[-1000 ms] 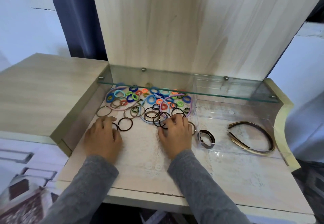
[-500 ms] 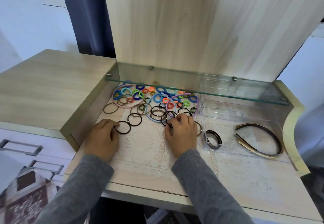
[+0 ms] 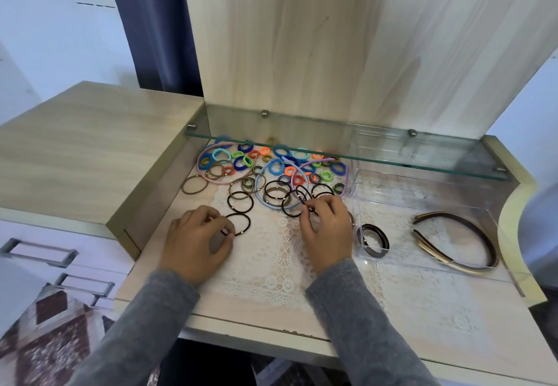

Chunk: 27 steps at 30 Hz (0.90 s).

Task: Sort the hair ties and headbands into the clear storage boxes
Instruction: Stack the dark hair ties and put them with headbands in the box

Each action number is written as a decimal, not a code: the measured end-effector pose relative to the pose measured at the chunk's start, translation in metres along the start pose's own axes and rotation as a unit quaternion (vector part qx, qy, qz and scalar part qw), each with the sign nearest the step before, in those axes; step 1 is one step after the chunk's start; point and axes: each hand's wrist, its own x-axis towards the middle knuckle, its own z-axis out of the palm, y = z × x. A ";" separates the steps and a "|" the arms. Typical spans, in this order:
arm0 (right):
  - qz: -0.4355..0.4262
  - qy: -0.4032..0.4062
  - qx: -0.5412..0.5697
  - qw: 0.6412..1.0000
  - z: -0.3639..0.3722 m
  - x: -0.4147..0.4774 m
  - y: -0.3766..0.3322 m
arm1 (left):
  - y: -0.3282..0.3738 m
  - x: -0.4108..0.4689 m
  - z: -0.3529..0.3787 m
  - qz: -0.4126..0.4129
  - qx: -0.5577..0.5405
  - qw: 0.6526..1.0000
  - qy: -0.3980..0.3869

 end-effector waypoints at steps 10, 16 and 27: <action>-0.038 -0.018 0.118 0.992 0.000 0.000 0.001 | 0.012 0.012 0.010 0.084 -0.083 0.991 -0.055; -0.116 -0.079 0.138 0.980 0.000 -0.003 -0.002 | -0.007 0.036 0.009 -0.010 -0.028 0.999 0.038; -0.236 -0.235 0.114 0.936 0.011 -0.003 0.001 | -0.019 0.039 0.005 -0.012 0.038 0.999 -0.005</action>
